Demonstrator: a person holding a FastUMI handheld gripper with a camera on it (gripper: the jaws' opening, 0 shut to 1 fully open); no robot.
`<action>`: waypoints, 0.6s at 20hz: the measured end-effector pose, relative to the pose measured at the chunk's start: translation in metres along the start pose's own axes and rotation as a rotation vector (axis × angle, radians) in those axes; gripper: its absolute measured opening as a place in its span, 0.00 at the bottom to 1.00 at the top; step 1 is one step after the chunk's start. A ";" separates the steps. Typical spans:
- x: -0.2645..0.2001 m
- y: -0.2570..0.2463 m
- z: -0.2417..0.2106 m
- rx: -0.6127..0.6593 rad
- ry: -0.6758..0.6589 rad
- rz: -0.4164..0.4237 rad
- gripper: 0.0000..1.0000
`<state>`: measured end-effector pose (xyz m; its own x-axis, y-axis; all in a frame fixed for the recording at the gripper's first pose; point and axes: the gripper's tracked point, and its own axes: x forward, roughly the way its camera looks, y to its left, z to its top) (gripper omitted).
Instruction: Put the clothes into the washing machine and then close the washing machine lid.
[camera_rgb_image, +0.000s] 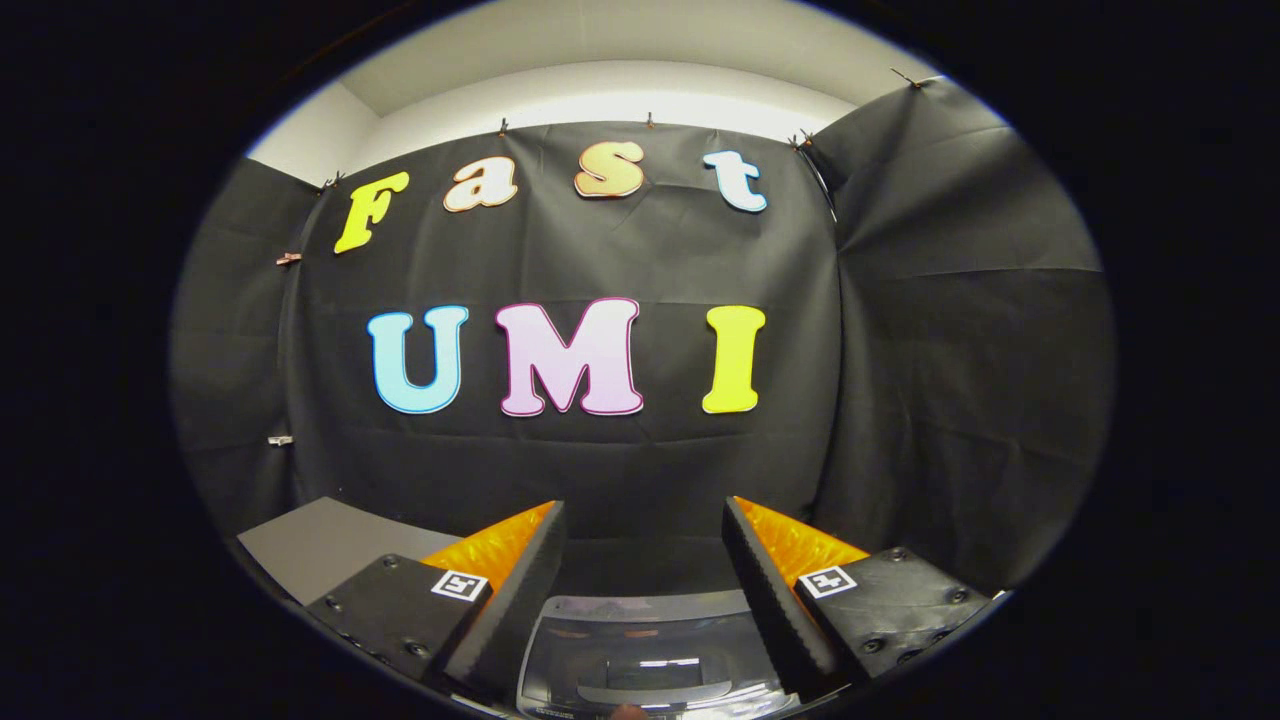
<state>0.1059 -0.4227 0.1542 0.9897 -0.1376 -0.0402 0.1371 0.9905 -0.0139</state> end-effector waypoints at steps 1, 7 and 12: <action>-0.002 0.000 -0.003 -0.003 0.002 0.003 0.97; -0.004 -0.001 -0.005 0.013 0.009 0.016 0.97; 0.000 -0.002 0.000 0.009 0.002 0.017 0.97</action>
<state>0.1059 -0.4243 0.1540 0.9917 -0.1211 -0.0424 0.1211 0.9926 -0.0039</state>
